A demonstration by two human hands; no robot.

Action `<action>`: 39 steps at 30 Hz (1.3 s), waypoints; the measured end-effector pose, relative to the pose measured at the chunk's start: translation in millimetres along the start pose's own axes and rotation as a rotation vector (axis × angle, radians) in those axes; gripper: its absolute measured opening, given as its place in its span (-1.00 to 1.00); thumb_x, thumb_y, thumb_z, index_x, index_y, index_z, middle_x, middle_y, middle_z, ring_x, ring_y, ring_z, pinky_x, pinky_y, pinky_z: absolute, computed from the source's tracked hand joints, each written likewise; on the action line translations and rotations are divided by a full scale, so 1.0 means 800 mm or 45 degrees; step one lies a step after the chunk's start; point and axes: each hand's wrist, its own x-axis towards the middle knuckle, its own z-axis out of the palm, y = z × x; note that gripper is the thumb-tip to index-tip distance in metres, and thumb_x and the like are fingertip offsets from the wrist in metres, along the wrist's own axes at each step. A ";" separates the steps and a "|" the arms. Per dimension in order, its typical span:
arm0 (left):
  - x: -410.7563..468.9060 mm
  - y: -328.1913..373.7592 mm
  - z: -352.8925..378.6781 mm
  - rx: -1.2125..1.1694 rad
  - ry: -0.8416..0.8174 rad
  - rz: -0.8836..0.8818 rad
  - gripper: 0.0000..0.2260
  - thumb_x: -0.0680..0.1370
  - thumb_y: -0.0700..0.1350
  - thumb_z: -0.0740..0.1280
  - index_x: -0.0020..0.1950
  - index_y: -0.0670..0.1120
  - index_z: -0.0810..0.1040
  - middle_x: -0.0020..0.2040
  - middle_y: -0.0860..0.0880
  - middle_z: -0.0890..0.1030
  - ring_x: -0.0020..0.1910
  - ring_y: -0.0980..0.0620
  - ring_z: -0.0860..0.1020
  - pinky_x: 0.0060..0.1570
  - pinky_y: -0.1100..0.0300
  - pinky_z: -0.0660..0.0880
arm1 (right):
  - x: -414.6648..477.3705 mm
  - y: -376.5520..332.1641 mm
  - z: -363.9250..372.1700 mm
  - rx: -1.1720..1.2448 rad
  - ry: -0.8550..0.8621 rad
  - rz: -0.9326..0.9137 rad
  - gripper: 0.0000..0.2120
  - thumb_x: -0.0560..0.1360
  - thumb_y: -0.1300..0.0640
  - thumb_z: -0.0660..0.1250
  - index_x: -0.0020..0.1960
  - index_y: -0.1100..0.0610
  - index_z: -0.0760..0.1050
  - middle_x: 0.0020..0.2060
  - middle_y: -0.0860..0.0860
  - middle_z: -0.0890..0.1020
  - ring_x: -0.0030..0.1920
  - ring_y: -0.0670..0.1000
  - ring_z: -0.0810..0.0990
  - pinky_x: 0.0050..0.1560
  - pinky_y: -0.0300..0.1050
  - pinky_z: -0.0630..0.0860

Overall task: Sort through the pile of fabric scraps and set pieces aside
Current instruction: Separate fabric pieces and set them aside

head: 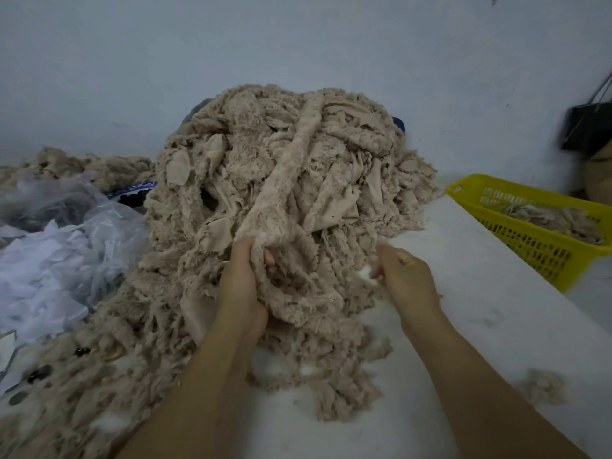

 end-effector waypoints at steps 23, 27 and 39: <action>-0.029 -0.029 0.024 0.631 -0.570 0.024 -0.69 0.58 0.23 0.31 -0.12 0.09 0.75 -0.09 0.03 0.74 -0.03 0.11 0.69 -0.01 0.22 0.60 | -0.018 0.000 0.032 0.223 -0.520 -0.048 -0.79 0.61 0.03 0.27 -0.13 0.13 0.39 -0.38 -0.08 0.51 -0.40 -0.14 0.45 -0.35 -0.25 0.42; -0.027 -0.028 0.025 0.654 -0.501 0.032 -0.76 0.44 0.37 0.33 -0.06 0.30 0.68 -0.03 0.26 0.70 0.02 0.30 0.63 0.04 0.28 0.51 | -0.019 0.002 0.032 0.023 -0.496 -0.226 -0.76 0.59 -0.02 0.28 -0.20 0.05 0.35 -0.46 -0.21 0.39 -0.43 -0.18 0.35 -0.41 -0.34 0.32; -0.008 -0.010 0.010 -0.082 -0.214 -0.255 -0.71 0.57 -0.14 0.31 0.26 -0.20 0.56 -0.15 -0.14 0.66 -0.27 -0.05 0.65 -0.34 0.11 0.61 | -0.012 -0.002 0.021 0.564 -0.441 0.179 -0.59 0.65 0.03 0.21 -0.36 0.03 0.50 -0.39 0.02 0.52 -0.45 -0.07 0.42 -0.39 -0.19 0.39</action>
